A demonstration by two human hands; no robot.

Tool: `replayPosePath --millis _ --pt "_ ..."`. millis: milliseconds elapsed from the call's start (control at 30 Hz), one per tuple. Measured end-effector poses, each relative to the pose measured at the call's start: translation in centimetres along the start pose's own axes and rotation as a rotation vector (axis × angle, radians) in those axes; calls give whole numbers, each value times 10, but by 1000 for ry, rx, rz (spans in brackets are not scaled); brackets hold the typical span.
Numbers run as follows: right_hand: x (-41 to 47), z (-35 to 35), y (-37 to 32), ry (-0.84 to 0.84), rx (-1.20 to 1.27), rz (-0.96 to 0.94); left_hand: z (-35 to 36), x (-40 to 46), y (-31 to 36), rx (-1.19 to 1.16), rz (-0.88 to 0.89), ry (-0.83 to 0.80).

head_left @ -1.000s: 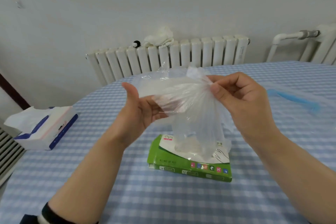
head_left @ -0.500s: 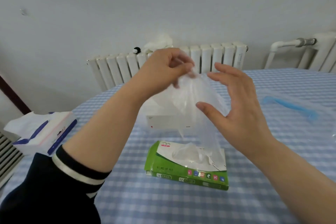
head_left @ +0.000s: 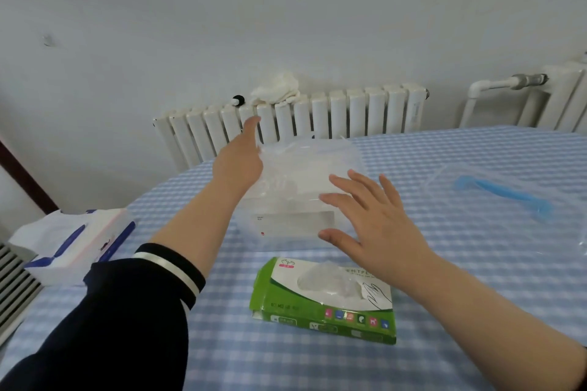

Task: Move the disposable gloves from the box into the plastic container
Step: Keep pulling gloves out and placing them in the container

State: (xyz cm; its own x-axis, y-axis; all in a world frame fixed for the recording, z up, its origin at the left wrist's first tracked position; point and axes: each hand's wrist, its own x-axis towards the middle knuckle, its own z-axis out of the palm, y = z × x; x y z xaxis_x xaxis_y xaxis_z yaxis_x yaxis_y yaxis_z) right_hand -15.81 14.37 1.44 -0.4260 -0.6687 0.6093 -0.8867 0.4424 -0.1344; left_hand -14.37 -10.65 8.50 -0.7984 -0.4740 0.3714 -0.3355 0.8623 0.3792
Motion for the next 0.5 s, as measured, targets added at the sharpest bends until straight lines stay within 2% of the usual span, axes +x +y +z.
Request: replayPosePath --millis 100,200,267,334,400,434,500 --pt "-1 3 -6 122 135 -131 3 2 -2 233 64 -55" --pt "-6 11 -10 210 198 -264 1 4 -4 367 81 -106" --pt "-9 15 -13 211 220 -290 -1 3 -6 414 91 -74" --pt "-11 19 -14 204 245 -292 -5 1 -5 450 141 48" --pt "-12 20 -14 198 266 -273 -9 -2 0 409 210 144" --pt "-12 20 -14 193 271 -263 -12 -3 7 352 232 133" --pt "-13 23 -14 190 287 -255 -21 -8 22 151 188 -14"
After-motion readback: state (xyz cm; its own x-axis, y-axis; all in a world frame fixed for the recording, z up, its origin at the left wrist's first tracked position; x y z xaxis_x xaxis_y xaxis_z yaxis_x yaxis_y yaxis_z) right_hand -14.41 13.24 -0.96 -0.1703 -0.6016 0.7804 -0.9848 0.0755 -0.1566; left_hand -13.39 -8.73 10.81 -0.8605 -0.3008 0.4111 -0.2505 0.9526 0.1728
